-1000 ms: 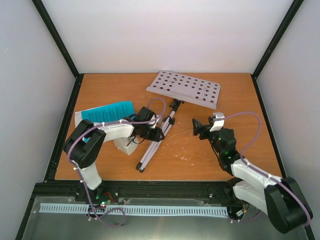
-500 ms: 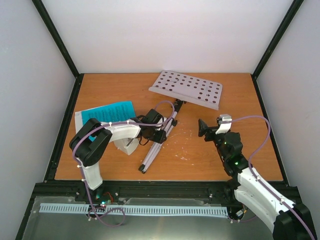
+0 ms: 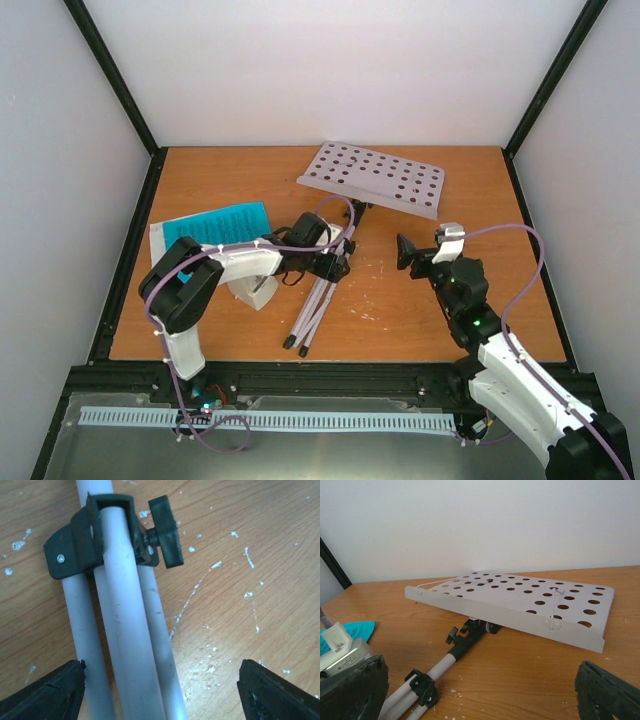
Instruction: Pack up the instrument practice props
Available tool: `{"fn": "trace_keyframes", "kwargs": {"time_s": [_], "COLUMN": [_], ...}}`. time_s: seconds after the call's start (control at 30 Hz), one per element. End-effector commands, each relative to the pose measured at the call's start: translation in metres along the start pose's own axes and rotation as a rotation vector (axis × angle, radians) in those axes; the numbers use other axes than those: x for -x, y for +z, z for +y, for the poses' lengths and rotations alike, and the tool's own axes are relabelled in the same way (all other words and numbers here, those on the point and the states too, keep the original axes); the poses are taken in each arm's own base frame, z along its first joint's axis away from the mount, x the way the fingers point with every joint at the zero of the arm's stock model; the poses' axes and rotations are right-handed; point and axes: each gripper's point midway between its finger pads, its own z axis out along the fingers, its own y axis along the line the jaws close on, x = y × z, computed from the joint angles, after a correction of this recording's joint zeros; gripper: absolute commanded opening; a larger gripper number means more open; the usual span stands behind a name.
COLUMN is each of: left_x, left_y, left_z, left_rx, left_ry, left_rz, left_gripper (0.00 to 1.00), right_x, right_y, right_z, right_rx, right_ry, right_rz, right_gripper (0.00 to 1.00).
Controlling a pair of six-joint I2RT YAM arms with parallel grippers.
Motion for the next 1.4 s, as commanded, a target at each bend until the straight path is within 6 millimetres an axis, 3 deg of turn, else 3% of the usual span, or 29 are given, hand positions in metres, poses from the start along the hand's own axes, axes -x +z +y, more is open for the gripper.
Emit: {"fn": "trace_keyframes", "kwargs": {"time_s": [0.0,0.2,0.37,0.47,0.63,0.7,0.83,0.97,1.03,1.13,1.27,1.37], "left_x": [0.033,0.082,0.137,0.162,0.209,0.226,0.241,0.225,0.200,0.153,0.080,0.030], "left_y": [-0.022,-0.068,-0.123,-0.149,-0.206,-0.232,-0.287,-0.345,-0.381,-0.415,-0.443,-0.434], "left_z": [-0.025,-0.067,-0.101,-0.099,-0.067,-0.037,0.043,0.131,0.184,0.241,0.297,0.315], "left_rx": [-0.073,-0.207,-0.337,-0.398,-0.344,-0.299,-0.204,-0.069,0.025,0.147,0.382,0.596], "left_ry": [0.038,0.122,0.205,0.202,0.210,0.178,0.056,-0.092,-0.193,-0.338,-0.514,-0.565], "left_rz": [-0.108,-0.233,-0.359,-0.378,-0.501,-0.555,-0.648,-0.747,-0.815,-0.887,-1.046,-1.145], "left_gripper": [0.87,0.98,0.99,0.99,0.99,0.99,1.00,1.00,1.00,0.99,0.99,0.99], "right_x": [0.023,0.056,0.108,0.135,0.156,0.161,0.157,0.145,0.139,0.131,0.111,0.082], "right_y": [-0.003,-0.001,0.004,0.017,0.044,0.051,0.058,0.054,0.048,0.034,0.021,0.016], "right_z": [0.008,0.033,0.050,0.050,0.049,0.037,-0.012,-0.063,-0.087,-0.118,-0.140,-0.151], "right_rx": [0.027,0.118,0.151,0.102,0.048,0.015,-0.045,-0.128,-0.178,-0.278,-0.385,-0.420], "right_ry": [-0.007,-0.046,-0.028,-0.027,-0.032,-0.026,0.064,0.118,0.137,0.123,0.017,-0.038], "right_rz": [-0.025,0.001,-0.033,0.006,0.117,0.130,0.165,0.181,0.176,0.139,0.056,-0.017], "right_gripper": [1.00,1.00,1.00,1.00,1.00,1.00,1.00,1.00,1.00,1.00,1.00,1.00]}}
